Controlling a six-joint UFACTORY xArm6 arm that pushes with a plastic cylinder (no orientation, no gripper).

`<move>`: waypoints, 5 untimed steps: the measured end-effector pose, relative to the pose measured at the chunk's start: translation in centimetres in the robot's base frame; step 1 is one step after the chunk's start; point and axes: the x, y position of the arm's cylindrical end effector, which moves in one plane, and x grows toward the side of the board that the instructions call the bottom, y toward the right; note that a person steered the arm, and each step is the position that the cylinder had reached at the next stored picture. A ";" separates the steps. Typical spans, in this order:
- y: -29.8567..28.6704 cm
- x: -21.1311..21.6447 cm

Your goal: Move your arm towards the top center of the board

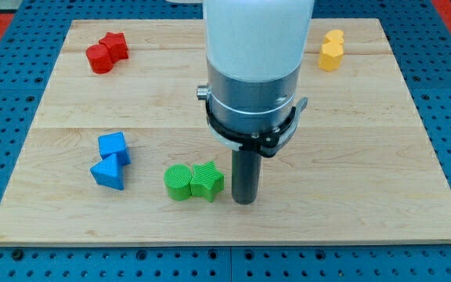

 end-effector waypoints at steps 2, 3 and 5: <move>1.6 -10.5; 0.8 -11.2; 0.8 -12.5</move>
